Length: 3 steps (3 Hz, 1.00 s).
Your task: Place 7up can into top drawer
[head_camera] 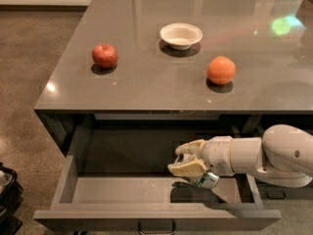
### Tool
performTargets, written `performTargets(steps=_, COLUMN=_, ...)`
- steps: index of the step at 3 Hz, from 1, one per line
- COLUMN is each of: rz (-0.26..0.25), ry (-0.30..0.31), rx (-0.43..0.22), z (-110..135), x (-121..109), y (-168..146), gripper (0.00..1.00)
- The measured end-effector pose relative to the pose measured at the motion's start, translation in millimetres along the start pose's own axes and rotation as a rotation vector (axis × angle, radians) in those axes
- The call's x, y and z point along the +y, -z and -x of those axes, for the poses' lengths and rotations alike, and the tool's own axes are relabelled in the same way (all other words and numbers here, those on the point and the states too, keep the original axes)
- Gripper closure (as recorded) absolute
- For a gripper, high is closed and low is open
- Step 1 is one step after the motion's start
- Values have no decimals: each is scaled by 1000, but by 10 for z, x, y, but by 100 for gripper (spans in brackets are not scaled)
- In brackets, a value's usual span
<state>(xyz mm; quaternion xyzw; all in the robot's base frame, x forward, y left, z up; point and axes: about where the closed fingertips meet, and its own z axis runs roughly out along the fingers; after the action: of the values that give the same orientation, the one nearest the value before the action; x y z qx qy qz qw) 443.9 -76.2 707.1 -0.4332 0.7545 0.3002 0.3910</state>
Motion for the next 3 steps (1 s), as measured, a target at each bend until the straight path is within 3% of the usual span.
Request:
performTargets(steps=1, rz=-24, ry=-57, rx=-2, z=-258, x=-125, y=36, gripper=100)
performTargets(steps=3, rz=-23, ry=-58, rx=-2, z=-262, x=-125, y=33, gripper=58)
